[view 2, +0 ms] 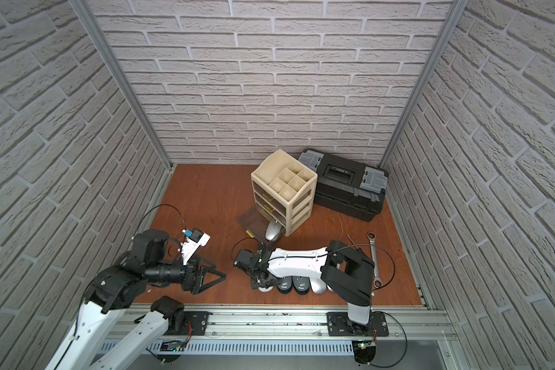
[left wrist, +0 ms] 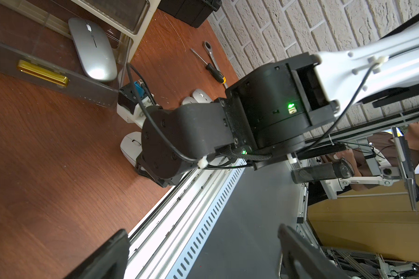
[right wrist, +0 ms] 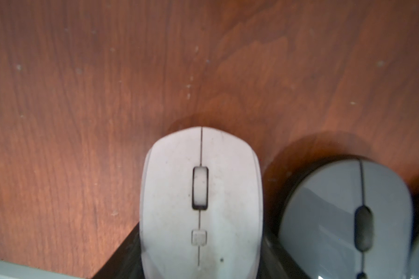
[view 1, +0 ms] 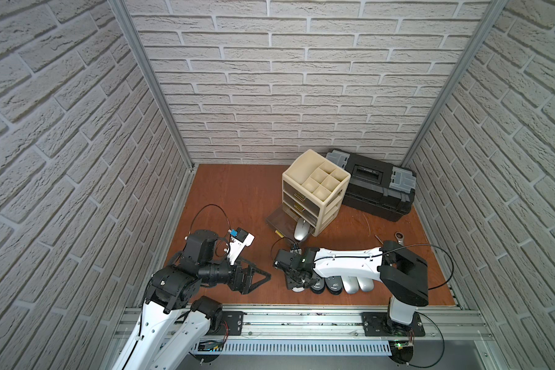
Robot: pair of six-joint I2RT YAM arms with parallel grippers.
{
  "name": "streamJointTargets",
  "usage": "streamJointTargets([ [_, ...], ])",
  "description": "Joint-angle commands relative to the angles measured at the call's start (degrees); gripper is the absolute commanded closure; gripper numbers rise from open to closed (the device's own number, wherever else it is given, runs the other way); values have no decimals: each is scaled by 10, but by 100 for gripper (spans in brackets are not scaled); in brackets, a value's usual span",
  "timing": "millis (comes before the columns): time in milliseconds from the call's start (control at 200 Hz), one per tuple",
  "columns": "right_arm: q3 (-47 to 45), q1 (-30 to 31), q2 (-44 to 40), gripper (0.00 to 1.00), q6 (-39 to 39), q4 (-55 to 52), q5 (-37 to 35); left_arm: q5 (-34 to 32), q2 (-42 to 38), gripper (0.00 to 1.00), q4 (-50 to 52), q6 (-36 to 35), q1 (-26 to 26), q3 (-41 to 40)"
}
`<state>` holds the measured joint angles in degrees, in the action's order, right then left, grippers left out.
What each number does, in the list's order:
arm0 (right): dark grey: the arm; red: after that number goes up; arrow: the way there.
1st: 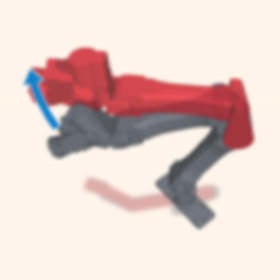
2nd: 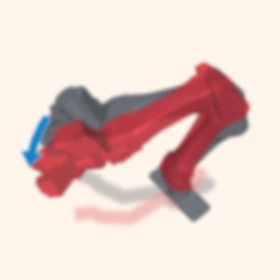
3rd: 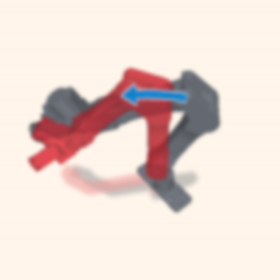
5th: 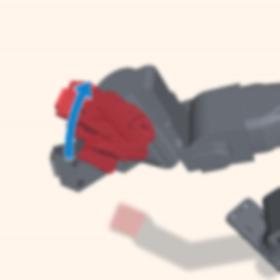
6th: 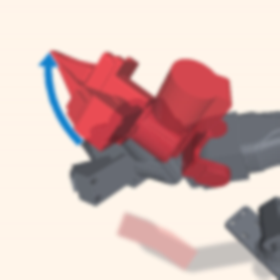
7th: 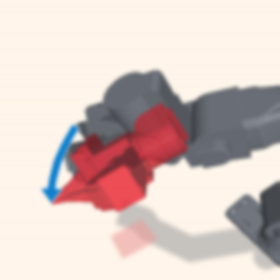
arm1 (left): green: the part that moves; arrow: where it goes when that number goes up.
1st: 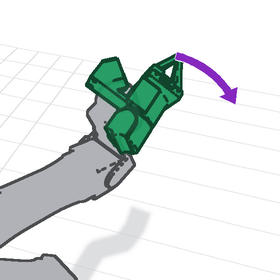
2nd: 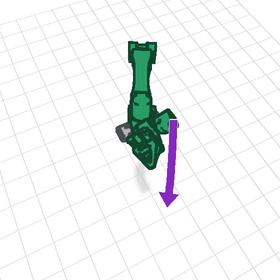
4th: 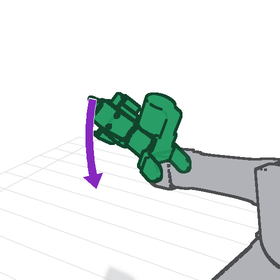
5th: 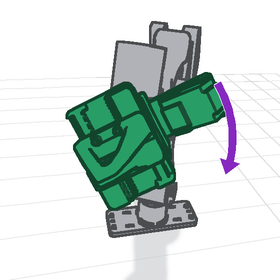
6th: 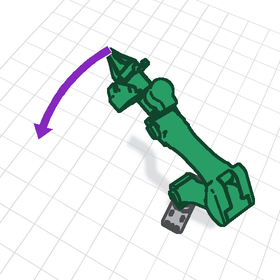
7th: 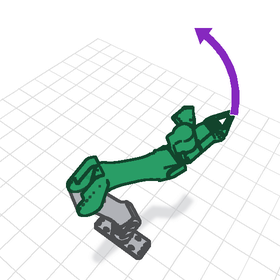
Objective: Take the mice out of the drawer
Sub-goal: Move the mouse to the center of the board.
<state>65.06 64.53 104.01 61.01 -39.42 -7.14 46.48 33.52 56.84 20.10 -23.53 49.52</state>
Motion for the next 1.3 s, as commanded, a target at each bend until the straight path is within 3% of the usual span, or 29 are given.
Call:
streamJointTargets([
  [0, -27, -9, -27, 57, 38, -33, -27, 19, 3, 2, -39, -7, -2, -4],
  [245, -42, -12, -36, 54, 48, -48, -46, 33, 11, 2, -62, 4, -2, -14],
  [565, -6, -5, -21, 35, 29, -76, -61, 35, 14, 2, -72, 10, -2, -18],
  [830, 16, 3, -23, 25, 23, -94, -69, 38, 16, 2, -74, 11, -2, -19],
  [985, 10, 11, -55, 30, 9, -63, -90, 40, 18, 2, -76, 11, -2, -18],
  [1295, 21, 22, -49, 61, -38, -5, -75, 34, 19, 2, -64, 5, -1, -10],
])
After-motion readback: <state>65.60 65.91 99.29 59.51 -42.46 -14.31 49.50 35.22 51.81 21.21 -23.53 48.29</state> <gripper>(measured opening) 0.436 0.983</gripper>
